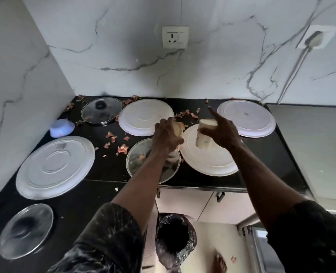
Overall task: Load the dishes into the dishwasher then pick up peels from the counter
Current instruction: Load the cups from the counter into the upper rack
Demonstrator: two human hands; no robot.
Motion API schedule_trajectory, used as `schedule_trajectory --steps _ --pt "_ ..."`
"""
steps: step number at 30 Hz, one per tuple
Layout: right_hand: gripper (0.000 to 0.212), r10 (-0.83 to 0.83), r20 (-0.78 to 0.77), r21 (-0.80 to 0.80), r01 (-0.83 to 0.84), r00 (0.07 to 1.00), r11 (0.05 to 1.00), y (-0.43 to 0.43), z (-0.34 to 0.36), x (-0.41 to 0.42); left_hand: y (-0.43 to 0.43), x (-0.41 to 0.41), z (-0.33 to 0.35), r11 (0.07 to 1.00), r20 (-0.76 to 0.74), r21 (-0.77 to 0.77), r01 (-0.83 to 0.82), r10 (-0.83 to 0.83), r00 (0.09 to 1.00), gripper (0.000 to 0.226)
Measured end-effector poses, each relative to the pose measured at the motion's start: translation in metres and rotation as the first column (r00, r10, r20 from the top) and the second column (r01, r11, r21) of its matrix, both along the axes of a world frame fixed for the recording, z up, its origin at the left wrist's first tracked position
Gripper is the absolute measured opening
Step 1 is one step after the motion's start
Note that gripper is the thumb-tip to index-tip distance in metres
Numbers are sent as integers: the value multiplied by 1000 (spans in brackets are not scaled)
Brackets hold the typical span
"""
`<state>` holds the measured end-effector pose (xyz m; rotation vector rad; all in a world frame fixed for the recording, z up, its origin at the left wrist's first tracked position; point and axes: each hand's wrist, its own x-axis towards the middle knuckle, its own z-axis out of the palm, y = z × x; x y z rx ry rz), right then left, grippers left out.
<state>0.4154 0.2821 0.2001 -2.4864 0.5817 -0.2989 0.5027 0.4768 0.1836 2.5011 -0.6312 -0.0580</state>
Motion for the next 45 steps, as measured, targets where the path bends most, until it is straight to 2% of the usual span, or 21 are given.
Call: schedule_trajectory --steps 3,9,16,22,27,32,37,41,45 --pt "99 -36 -23 26 37 999 999 -4 -4 -6 -5 -1 2 1000 10 23 2 -2 1000 84" --pt "89 -162 -48 60 165 986 984 -27 -18 -42 -36 -8 7 995 17 60 77 -78 997 87" --pt "87 -382 -45 15 383 923 924 -64 -31 -131 -121 -60 -7 933 11 108 343 -346 938 86" --pt "82 -607 -60 11 609 792 793 -86 -42 -250 -203 -154 -17 780 -20 78 621 -622 783 80" --pt "84 -706 -89 -8 708 702 706 -100 -57 -351 -251 -240 -25 609 -27 94 787 -789 614 76" --pt "85 -804 -120 -5 810 582 587 -112 -72 -439 -293 -320 -36 405 -46 170 898 -907 418 81" --pt "84 -843 -138 42 853 520 520 -129 -87 -508 -323 -390 -54 245 -24 251 936 -965 259 89" --pt "84 -864 -148 55 876 482 479 -143 -101 -551 -346 -432 -65 204 -15 288 936 -976 218 90" --pt "87 -876 -165 66 891 454 449 -154 -116 -585 -372 -465 -80 230 -49 308 923 -965 257 95"
